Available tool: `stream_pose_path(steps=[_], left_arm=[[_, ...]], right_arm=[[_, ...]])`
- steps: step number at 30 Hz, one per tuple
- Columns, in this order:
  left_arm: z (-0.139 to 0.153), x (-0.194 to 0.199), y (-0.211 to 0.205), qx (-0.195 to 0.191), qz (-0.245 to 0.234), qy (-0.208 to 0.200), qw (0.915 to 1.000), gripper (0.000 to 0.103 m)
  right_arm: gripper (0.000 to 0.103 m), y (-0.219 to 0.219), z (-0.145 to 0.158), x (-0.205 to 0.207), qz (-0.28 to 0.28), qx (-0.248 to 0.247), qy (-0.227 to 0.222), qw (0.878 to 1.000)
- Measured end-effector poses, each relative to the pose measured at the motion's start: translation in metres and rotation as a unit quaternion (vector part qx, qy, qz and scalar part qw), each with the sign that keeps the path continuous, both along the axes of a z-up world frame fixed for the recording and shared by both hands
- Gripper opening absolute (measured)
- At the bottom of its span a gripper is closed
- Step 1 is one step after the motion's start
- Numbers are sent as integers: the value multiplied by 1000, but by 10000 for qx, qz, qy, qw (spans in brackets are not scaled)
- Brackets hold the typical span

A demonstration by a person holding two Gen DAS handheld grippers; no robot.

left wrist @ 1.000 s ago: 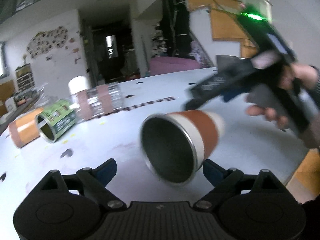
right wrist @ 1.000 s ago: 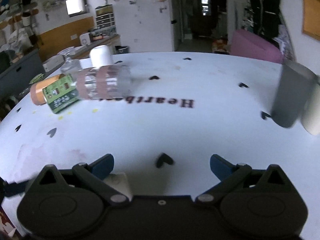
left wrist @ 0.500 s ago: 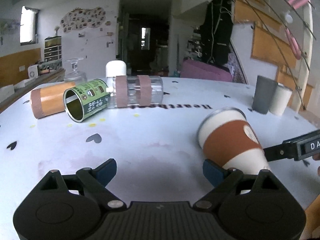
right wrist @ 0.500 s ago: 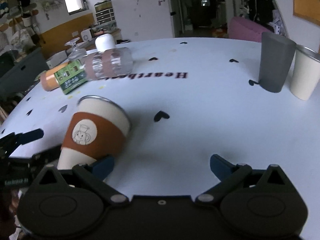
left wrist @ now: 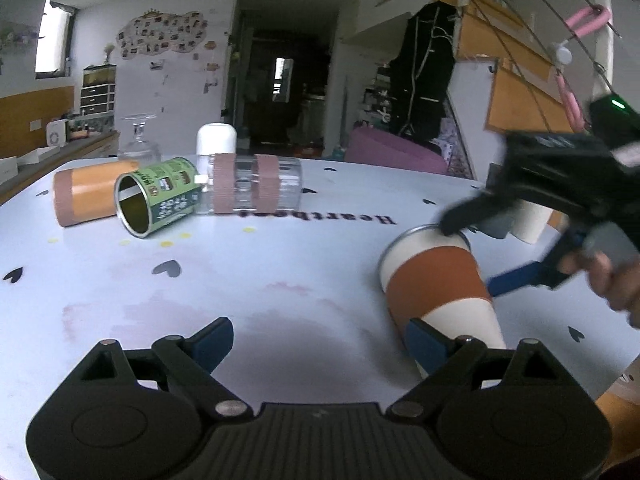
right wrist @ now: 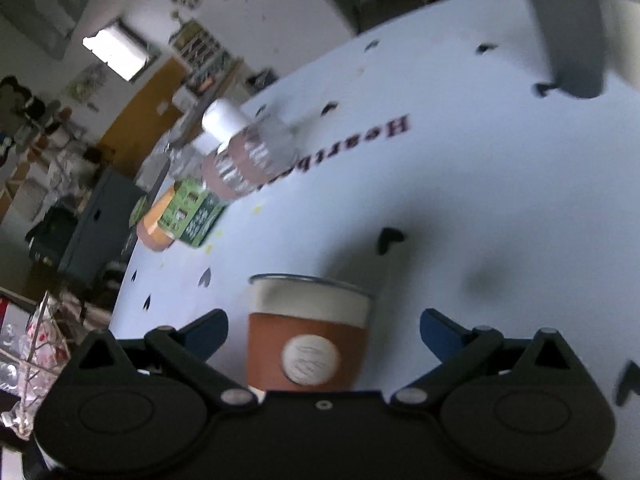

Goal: Flip cup upright
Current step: 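Lift the paper cup with the left gripper while the right gripper grasps its rim, then turn the cup upright with the right gripper and set it beside the grey cup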

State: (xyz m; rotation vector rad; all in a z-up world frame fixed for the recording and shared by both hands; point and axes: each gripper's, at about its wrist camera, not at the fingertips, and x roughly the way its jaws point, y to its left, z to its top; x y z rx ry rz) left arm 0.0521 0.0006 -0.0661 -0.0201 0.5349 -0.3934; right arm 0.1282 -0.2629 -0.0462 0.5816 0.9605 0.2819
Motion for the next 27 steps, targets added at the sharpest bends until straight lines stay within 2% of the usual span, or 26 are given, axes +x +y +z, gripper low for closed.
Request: stream_pose_path(steps=[4, 6, 9, 14, 19, 22, 27], left_arm=[[-3, -3, -3, 89, -52, -20, 9999, 93], [-4, -4, -3, 95, -55, -32, 9999, 93], [-4, -3, -1, 84, -24, -20, 10000, 93], [-5, -3, -3, 78, -35, -18, 10000, 93], [-5, -5, -4, 101, -61, -60, 9999, 93], [-8, -3, -4, 129, -41, -35, 9999, 93], [-14, -2, -4, 184, -7, 9, 9998, 93]], right_arm=[[92, 20, -7, 23, 362, -29, 307, 9989], [79, 26, -8, 27, 444, -171, 401, 9981], [78, 26, -4, 24, 531, -263, 323, 9977], [77, 12, 15, 14, 379, -869, -246, 9952], [77, -19, 37, 22, 62, -1317, -755, 9884], [77, -35, 42, 35, -274, -1683, -1043, 9798], [77, -57, 39, 63, -888, -2392, -1555, 9543]])
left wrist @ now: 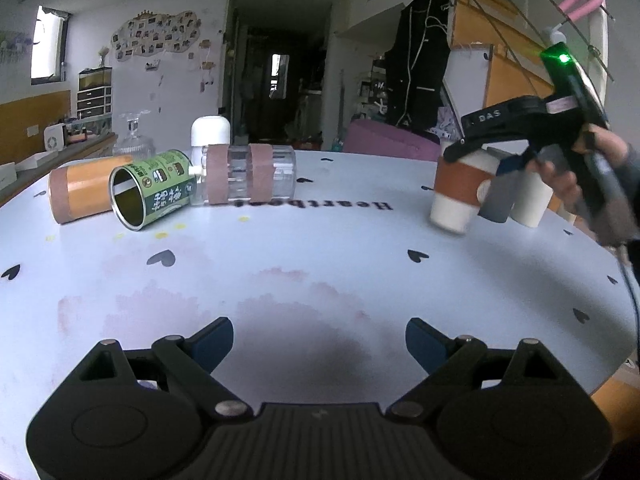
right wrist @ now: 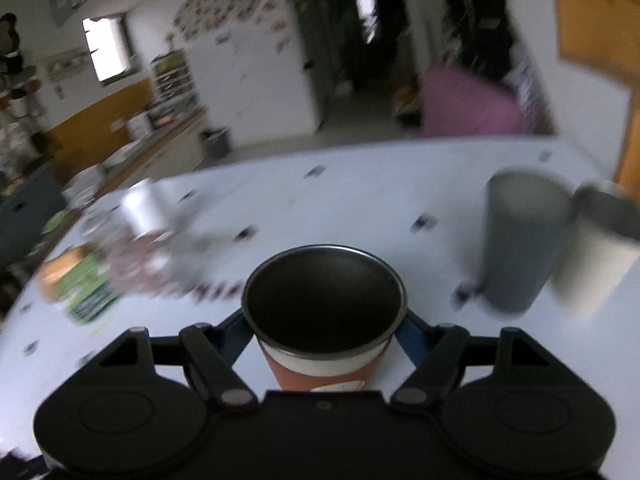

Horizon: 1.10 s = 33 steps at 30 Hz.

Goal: Flip cup upright
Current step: 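Turn the cup upright with the right gripper and set it beside the grey cup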

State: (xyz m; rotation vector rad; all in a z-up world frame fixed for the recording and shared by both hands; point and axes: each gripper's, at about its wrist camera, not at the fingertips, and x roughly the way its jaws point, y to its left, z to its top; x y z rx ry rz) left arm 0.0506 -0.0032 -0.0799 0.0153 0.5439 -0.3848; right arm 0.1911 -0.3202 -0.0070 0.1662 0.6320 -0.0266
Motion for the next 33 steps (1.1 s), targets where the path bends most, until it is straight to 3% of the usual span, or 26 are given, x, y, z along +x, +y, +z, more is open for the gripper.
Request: stream_pose_path(steps=[7, 17, 19, 20, 27, 33], left_arm=[[-3, 2, 2, 38, 34, 26, 10000, 93], [-5, 1, 1, 37, 32, 73, 10000, 93], [-5, 1, 1, 39, 20, 69, 10000, 93], [-4, 1, 0, 40, 15, 61, 10000, 93], [2, 0, -4, 40, 3, -34, 10000, 93], [18, -3, -9, 5, -27, -233, 9997, 94]], right_arm=[[77, -21, -12, 38, -715, -495, -457, 9952], [77, -16, -27, 55, -951, -1087, -578, 9878], [80, -13, -25, 54, -904, -1178, -528, 9875], [87, -11, -25, 54, -887, -1230, -495, 9872], [94, -6, -10, 19, -880, -1229, -678, 9862], [96, -2, 7, -43, -791, -1150, -1026, 9849]])
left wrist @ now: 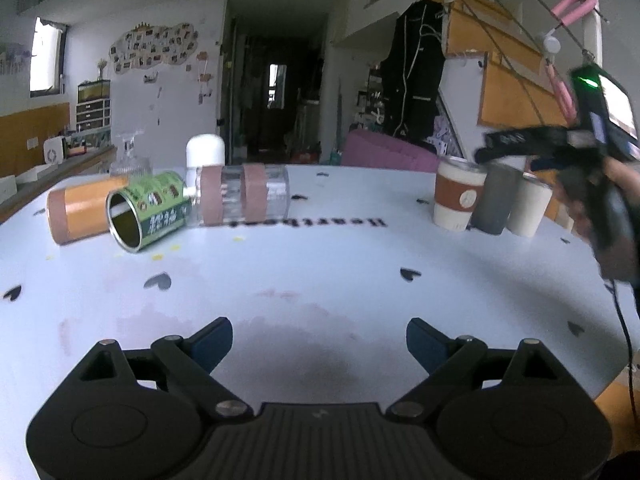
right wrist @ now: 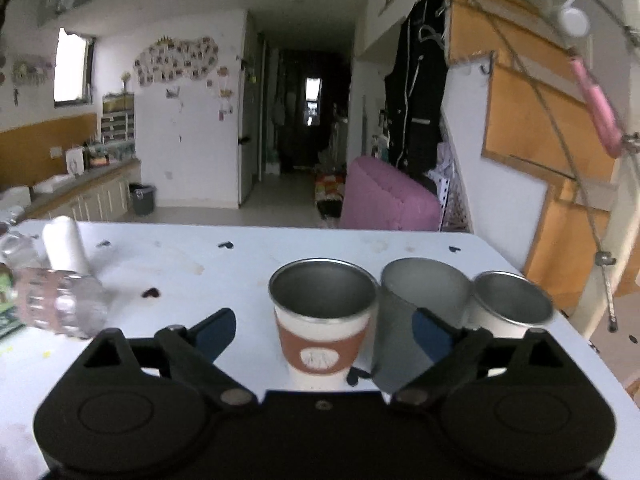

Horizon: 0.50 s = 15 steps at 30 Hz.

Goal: Flip cup upright
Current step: 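Turn the cup upright with the right gripper and set it beside the grey cup, then open the right gripper and pull it back from the cup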

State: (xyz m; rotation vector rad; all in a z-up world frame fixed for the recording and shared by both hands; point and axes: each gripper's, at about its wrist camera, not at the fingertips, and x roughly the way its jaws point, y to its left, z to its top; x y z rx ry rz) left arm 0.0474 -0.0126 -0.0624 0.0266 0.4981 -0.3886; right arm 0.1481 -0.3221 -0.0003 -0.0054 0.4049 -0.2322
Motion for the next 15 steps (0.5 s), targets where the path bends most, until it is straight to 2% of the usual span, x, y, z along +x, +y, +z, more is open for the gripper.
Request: stream_pose_path(steps=[8, 15], left_arm=[[22, -4, -7, -94, -6, -262, 9996, 98], [38, -12, -17, -102, -13, -466, 9989, 101]], right_arm=[[97, 1, 6, -86, 8, 200, -357, 9992], [97, 6, 7, -138, 3, 323, -585, 9978]])
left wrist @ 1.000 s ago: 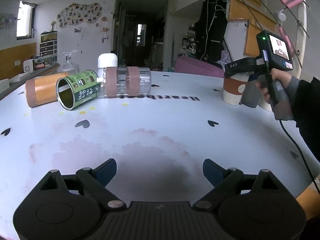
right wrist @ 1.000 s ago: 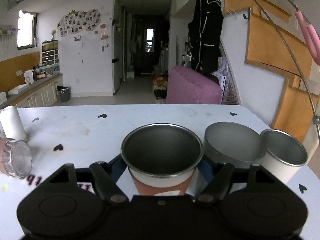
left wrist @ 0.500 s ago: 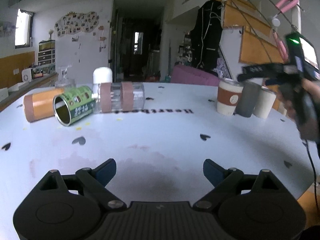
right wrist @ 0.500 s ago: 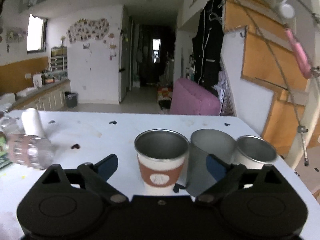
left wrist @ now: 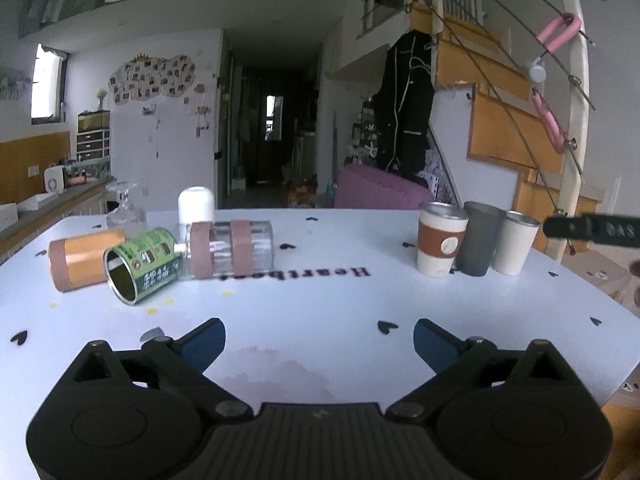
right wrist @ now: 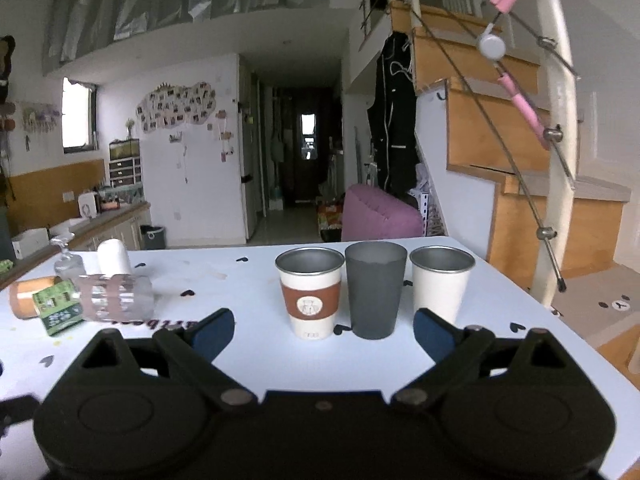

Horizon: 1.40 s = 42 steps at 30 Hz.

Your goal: Flip cup upright

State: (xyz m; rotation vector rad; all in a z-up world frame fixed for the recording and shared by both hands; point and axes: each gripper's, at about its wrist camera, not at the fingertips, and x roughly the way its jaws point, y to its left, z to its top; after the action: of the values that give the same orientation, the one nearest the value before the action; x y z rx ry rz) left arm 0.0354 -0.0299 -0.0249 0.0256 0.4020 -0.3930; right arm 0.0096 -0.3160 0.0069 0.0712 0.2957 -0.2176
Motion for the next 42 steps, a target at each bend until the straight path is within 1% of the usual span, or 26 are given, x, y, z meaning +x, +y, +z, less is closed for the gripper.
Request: stream_pose_path(steps=[4, 6, 12, 15, 19, 28, 42], left_arm=[[6, -6, -6, 6, -41, -109, 9999, 102], [8, -8, -9, 7, -67, -148, 9999, 102], [13, -16, -14, 5, -82, -262, 9996, 103], [15, -20, -17, 17, -65, -327, 9994, 103], [16, -24, -22, 125, -6, -395, 9991, 103], [14, -28, -30, 279, 46, -415, 9987, 103], [12, -29, -28, 259, 67, -365, 9990, 103]], right_arm=[[98, 4, -2, -22, -18, 14, -46, 10000], [98, 8, -5, -35, -46, -53, -46, 10000], [101, 13, -7, -54, -64, -161, -34, 9998], [103, 14, -10, -58, -69, -181, 19, 9998], [103, 15, -13, -63, -84, -167, 41, 9998], [103, 22, -19, -70, -42, -202, 87, 9997], [103, 28, -20, -71, -23, -212, 123, 9997]])
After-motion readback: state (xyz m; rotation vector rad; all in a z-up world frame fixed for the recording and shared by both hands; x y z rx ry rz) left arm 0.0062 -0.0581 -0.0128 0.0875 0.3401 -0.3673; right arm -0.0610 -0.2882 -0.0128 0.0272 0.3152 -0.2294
